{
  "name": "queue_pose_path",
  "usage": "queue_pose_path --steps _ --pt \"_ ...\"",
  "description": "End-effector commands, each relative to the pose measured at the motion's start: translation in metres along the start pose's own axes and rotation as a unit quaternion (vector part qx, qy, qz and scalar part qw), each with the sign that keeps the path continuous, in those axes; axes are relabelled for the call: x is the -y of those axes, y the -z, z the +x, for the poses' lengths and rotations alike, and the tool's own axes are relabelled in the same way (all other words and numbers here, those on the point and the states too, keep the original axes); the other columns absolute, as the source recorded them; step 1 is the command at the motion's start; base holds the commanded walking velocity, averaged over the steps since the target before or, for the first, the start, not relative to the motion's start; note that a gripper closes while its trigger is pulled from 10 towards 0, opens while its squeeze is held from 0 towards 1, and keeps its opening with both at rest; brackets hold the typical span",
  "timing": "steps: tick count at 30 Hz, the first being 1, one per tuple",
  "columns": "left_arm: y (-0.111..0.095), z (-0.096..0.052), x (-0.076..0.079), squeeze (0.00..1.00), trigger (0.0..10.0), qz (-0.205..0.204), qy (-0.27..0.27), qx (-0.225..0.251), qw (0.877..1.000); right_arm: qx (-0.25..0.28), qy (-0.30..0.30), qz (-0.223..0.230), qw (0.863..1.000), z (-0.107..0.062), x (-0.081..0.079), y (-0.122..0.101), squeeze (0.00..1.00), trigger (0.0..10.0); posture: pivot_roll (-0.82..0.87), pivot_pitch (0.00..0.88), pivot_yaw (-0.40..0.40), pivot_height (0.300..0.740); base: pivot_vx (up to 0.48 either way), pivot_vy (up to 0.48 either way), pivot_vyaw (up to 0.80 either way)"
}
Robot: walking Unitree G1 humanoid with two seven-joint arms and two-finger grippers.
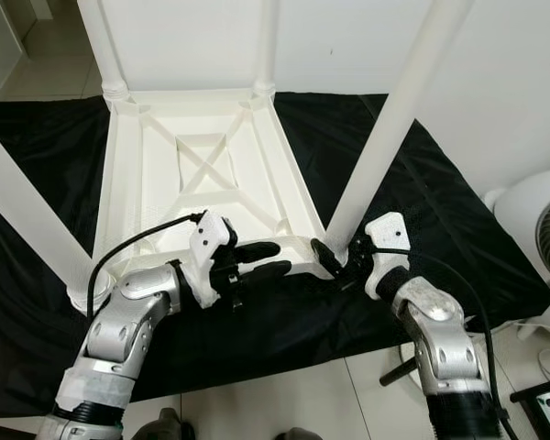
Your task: Building children table
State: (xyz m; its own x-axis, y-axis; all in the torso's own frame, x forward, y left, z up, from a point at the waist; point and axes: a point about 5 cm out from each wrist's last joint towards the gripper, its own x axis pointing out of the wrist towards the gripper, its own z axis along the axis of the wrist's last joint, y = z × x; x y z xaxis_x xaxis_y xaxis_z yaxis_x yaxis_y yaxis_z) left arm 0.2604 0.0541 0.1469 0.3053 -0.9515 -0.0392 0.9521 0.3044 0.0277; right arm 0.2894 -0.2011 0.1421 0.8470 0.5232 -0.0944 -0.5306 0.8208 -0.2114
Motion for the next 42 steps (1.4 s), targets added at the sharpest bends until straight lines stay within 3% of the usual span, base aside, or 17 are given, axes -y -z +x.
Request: queue_pose_path --steps 1,3,4,6,7,10,11,21,22,28,31,34,36,38,42 --pt "-0.001 0.001 0.007 0.0 10.0 0.002 0.05 0.004 0.999 -0.008 -0.021 -0.008 1.0 0.003 -0.001 0.004 0.0 10.0 0.0 0.01 -0.035 0.74 0.0 0.0 0.0" --pt "-0.002 0.001 0.008 0.0 10.0 0.003 0.055 0.006 0.998 -0.01 -0.032 -0.011 0.999 0.006 -0.001 0.006 0.0 10.0 0.0 0.01 -0.035 0.74 0.0 0.0 0.0" --pt "-0.002 0.001 0.008 0.0 10.0 0.004 0.056 0.006 0.998 -0.013 -0.044 -0.009 0.999 0.009 -0.001 0.008 0.0 8.5 0.01 0.008 -0.038 0.74 0.0 0.0 0.0" --pt "-0.002 0.001 0.008 0.0 10.0 0.004 0.054 0.005 0.999 -0.016 -0.05 -0.007 0.999 0.011 -0.002 0.01 0.0 8.5 0.01 0.008 -0.038 0.74 0.0 0.0 0.0" --pt "-0.003 0.002 0.008 0.0 10.0 0.008 0.053 0.005 0.999 -0.018 -0.066 -0.007 0.998 0.014 -0.003 0.012 0.0 1.0 0.01 0.007 -0.041 0.74 0.0 0.0 0.0" --pt "-0.003 0.002 0.008 0.0 10.0 0.01 0.053 0.005 0.999 -0.018 -0.073 -0.007 0.997 0.016 -0.005 0.013 0.0 1.0 0.01 0.007 -0.041 0.74 0.0 0.0 0.0" --pt "-0.004 0.003 0.008 0.0 10.0 0.012 0.051 0.008 0.999 -0.018 -0.081 -0.008 0.997 0.017 -0.006 0.014 0.0 0.0 0.02 0.006 -0.044 0.74 0.0 0.0 0.0" --pt "-0.005 0.006 0.007 0.0 10.0 0.02 0.038 0.01 0.999 -0.005 -0.063 -0.011 0.998 0.012 -0.008 0.016 0.0 0.0 0.02 0.001 -0.046 0.74 0.0 0.0 0.0" --pt "-0.005 0.006 0.007 0.0 10.0 0.02 0.039 0.01 0.999 -0.004 -0.037 -0.005 0.999 0.01 -0.009 0.016 0.0 10.0 0.01 0.0 -0.045 0.74 0.0 0.0 0.0" --pt "-0.004 0.007 0.006 0.0 10.0 0.02 0.037 0.011 0.999 0.0 0.067 0.015 0.998 0.009 -0.01 0.014 0.0 10.0 0.01 0.0 -0.046 0.74 0.0 0.0 0.0" --pt "-0.004 0.007 0.006 0.0 10.0 0.019 0.036 0.012 0.999 0.006 0.086 0.02 0.996 0.009 -0.013 0.012 0.0 10.0 0.0 0.0 -0.044 0.74 0.0 0.0 0.0" --pt "-0.008 0.008 0.003 0.0 10.0 0.004 0.026 0.031 0.999 0.019 0.174 0.076 0.982 0.014 -0.023 0.005 0.0 10.0 -0.01 0.0 -0.033 0.74 0.0 0.0 0.0" --pt "-0.008 0.008 0.003 0.0 10.0 0.004 0.026 0.031 0.999 0.019 0.174 0.076 0.982 0.014 -0.023 0.005 0.0 10.0 -0.01 0.0 -0.033 0.74 0.0 0.0 0.0" --pt "-0.008 0.008 0.002 0.0 10.0 0.003 0.023 0.033 0.999 0.017 0.232 0.107 0.967 0.016 -0.028 0.004 0.0 10.0 -0.01 0.0 -0.03 0.74 0.0 0.0 0.0" --pt "-0.008 0.008 0.001 0.0 10.0 0.005 0.023 0.032 0.999 0.017 0.249 0.113 0.962 0.017 -0.03 0.004 0.0 10.0 -0.01 0.0 -0.03 0.74 0.0 0.0 0.0"
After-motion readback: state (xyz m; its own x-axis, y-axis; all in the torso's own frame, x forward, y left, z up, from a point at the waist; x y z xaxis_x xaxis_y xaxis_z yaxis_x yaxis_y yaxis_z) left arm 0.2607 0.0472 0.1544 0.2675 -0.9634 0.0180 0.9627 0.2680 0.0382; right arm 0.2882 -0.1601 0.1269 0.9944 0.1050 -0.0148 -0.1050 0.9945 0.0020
